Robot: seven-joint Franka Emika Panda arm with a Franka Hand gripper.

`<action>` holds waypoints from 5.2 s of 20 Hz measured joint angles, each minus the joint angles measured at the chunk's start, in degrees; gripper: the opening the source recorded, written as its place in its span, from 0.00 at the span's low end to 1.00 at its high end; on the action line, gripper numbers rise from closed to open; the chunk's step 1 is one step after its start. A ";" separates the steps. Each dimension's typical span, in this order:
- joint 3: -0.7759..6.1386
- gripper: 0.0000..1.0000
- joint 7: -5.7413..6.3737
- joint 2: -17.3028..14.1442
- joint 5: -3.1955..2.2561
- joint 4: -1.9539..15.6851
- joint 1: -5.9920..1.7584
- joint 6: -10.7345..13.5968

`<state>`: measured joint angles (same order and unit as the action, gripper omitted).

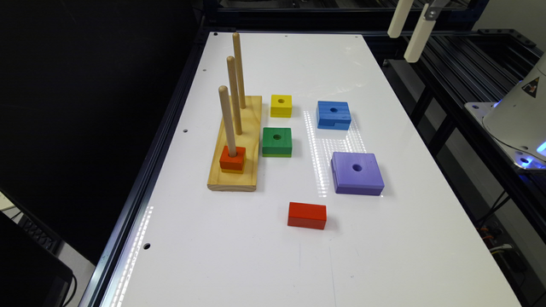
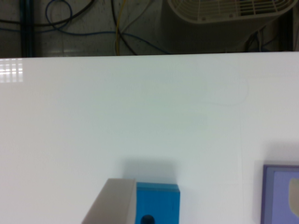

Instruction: Pick up green block.

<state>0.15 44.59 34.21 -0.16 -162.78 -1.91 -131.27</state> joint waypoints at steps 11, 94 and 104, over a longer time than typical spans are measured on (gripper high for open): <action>0.02 1.00 -0.04 -8.79 0.00 5.82 -0.14 -2.40; 6.26 1.00 2.94 -35.14 1.22 30.89 -0.14 -2.77; 6.26 1.00 2.94 -35.82 1.22 30.91 -0.14 -3.38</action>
<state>6.41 47.53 -1.62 1.05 -131.88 -2.05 -134.65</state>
